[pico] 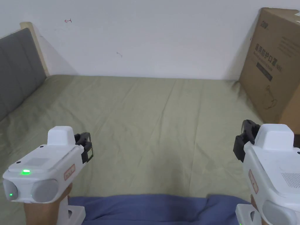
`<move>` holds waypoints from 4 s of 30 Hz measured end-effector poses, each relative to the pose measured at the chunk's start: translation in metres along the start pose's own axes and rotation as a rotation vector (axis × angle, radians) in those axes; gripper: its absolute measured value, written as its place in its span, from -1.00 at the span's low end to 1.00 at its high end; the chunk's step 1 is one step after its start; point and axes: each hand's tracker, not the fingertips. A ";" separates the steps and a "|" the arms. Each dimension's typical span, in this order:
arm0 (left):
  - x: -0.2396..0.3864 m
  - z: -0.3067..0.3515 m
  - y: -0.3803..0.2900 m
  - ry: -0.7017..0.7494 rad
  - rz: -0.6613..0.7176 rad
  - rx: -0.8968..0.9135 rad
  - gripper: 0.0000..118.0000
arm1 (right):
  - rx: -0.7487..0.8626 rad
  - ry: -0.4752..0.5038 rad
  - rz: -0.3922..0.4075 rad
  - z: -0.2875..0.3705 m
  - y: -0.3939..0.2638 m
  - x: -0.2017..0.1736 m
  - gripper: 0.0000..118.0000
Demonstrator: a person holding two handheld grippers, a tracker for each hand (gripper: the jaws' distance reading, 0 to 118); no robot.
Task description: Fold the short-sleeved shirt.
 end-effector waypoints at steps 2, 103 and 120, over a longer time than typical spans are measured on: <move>-0.026 -0.008 -0.011 -0.066 0.115 -0.081 -1.00 | -0.009 0.000 0.003 -0.002 -0.001 -0.002 -1.00; 0.053 -0.066 -0.105 -0.099 -0.184 -0.346 0.15 | -0.137 -0.033 -0.041 -0.007 -0.034 0.063 -1.00; 0.100 -0.094 -0.191 -0.219 -0.154 -0.547 -1.00 | -0.174 -0.042 -0.042 -0.011 -0.041 0.067 -1.00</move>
